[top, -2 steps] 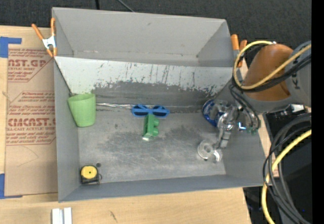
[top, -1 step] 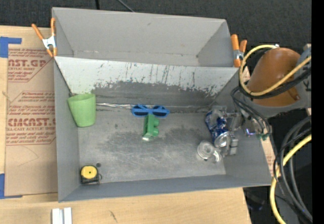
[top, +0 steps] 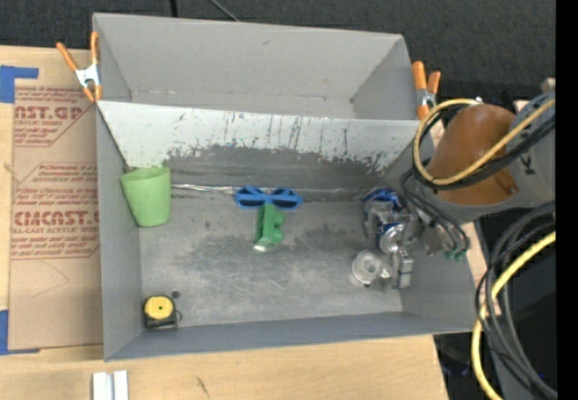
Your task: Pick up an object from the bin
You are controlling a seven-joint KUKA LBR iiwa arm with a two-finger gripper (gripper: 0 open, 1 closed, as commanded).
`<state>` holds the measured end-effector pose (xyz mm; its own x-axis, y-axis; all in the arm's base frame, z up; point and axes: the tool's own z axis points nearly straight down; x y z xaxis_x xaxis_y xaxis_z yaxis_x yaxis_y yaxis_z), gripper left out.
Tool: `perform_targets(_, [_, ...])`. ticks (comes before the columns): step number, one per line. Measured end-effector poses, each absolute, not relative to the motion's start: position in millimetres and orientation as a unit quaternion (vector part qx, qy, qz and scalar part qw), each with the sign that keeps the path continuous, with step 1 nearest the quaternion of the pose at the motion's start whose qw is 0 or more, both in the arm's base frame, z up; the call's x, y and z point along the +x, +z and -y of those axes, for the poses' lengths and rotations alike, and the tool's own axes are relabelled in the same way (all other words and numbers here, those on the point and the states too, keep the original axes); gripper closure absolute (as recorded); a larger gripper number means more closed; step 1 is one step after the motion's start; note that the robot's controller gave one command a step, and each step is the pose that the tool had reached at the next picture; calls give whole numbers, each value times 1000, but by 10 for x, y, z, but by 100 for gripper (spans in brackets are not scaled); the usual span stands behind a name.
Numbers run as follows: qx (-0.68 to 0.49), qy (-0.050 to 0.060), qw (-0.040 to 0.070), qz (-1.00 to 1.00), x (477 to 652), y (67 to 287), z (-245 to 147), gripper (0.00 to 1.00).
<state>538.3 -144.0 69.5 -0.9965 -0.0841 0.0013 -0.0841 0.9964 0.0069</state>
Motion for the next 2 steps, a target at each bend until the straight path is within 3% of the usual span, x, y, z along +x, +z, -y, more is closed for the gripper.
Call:
perform_targets(1, [-24, -6, 6, 1000, 5920, 743, 1425, 0])
perform_targets(2, [35, 0, 1, 999, 5848, 697, 1347, 0])
